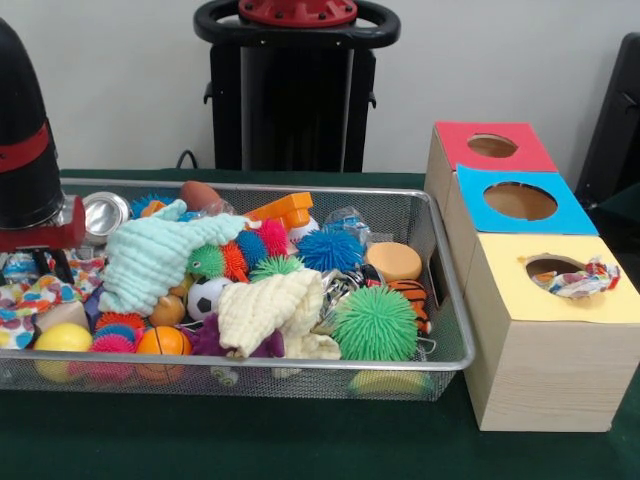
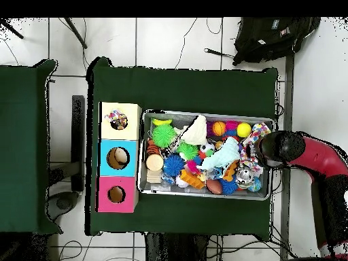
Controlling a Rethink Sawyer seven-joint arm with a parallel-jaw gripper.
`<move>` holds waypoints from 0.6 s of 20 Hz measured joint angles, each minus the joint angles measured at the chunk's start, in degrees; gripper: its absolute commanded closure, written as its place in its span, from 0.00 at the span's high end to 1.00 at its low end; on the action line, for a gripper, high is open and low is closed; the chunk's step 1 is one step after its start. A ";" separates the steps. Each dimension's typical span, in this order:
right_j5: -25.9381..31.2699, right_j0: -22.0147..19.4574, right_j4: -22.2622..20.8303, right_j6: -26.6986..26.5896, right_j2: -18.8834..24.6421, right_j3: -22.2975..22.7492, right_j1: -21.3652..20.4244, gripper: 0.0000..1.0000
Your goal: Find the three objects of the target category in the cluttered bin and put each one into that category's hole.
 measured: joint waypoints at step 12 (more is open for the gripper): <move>0.05 2.08 -0.20 0.00 -0.87 0.26 -1.40 0.00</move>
